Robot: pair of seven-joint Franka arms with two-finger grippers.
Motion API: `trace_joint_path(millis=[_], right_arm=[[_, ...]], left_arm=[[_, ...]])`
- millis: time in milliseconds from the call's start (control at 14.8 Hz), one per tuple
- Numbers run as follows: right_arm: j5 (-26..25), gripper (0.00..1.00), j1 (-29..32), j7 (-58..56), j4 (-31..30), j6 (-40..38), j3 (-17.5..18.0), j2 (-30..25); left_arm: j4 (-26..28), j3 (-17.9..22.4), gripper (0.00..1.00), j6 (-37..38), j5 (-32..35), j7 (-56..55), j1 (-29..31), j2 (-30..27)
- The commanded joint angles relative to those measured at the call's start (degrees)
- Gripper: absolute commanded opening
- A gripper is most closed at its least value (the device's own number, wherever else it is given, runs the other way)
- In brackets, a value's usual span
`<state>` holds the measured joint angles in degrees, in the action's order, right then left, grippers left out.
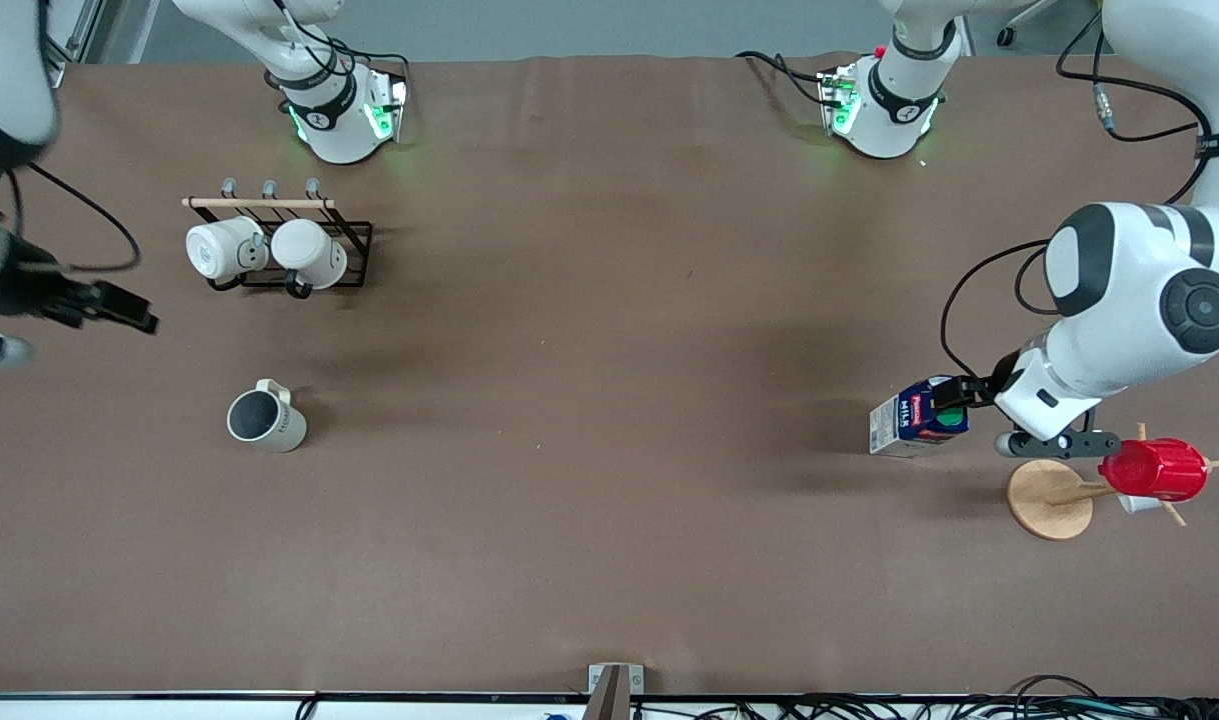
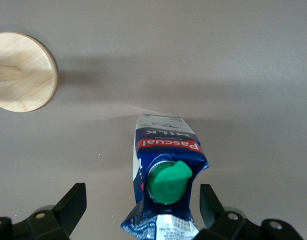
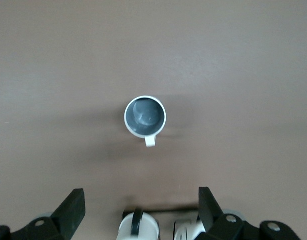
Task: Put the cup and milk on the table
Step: 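Grasp the milk carton with the left gripper while the right gripper grasps the mug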
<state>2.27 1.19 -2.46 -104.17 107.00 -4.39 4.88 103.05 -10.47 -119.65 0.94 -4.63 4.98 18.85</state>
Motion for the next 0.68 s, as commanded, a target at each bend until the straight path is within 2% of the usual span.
trace_joint_path(millis=[0,203,406,609], right_arm=[[-0.3,1.0,0.2,-4.0,-4.6,7.1,0.0,2.7],[-0.6,1.0,0.1,-4.0,-9.0,19.0,0.0,8.2],[-0.7,1.0,0.4,-7.8,-11.1,28.0,-0.1,13.6],[-0.7,1.0,1.5,-10.9,-13.0,34.1,-0.1,15.9]], left_arm=[[0.4,-0.4,1.0,-0.4,1.2,-0.2,-0.2,-0.6],[0.4,-0.6,0.97,-1.5,1.2,-0.2,-0.3,0.8],[0.3,-0.6,0.82,-1.8,1.3,-0.3,-0.4,1.6],[0.3,-0.7,0.67,-3.1,1.2,-0.4,-0.5,2.3]])
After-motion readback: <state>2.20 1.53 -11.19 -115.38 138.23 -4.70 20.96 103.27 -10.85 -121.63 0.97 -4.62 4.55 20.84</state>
